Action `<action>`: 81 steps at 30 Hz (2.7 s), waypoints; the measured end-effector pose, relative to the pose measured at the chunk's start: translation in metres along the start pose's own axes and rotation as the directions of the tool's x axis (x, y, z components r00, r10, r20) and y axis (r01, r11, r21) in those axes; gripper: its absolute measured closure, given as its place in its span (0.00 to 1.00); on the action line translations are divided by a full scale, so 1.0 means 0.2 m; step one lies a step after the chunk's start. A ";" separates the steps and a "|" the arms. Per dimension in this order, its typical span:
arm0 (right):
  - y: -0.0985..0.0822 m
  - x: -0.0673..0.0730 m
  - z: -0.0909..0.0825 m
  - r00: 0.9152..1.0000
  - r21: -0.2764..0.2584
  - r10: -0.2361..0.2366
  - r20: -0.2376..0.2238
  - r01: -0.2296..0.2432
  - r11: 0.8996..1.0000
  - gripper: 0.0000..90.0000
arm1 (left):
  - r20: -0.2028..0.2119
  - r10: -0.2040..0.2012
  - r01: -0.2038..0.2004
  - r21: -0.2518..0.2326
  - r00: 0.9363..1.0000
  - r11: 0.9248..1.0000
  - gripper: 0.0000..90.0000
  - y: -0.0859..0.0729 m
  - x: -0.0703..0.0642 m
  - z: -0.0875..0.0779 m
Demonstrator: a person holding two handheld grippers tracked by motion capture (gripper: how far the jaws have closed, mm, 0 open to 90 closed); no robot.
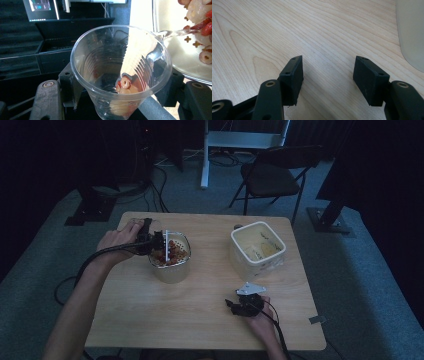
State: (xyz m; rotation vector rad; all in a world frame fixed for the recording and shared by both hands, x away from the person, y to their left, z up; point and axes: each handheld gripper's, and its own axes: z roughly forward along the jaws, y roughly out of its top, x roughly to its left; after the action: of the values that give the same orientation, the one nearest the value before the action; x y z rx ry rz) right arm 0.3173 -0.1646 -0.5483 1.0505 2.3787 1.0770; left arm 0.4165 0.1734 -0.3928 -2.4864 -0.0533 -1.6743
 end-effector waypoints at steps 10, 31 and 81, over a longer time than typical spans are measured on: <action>0.00 0.00 0.00 1.000 0.000 0.000 0.000 0.000 1.000 0.45 | -0.004 0.033 -0.033 0.006 0.999 0.999 0.39 0.01 -0.01 0.00; 0.00 0.00 0.00 1.000 -0.001 -0.001 0.001 0.001 1.000 0.45 | -0.013 0.056 -0.056 0.010 0.998 0.998 0.39 0.01 -0.02 0.00; 0.00 0.00 0.00 1.000 0.000 -0.001 0.000 0.001 1.000 0.45 | -0.034 0.089 -0.087 0.049 0.995 0.995 0.39 0.00 -0.01 0.02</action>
State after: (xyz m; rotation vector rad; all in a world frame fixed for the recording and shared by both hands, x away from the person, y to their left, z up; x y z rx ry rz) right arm 0.3173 -0.1646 -0.5482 1.0493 2.3791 1.0770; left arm 0.4193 0.1734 -0.3956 -2.3870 0.0196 -1.6624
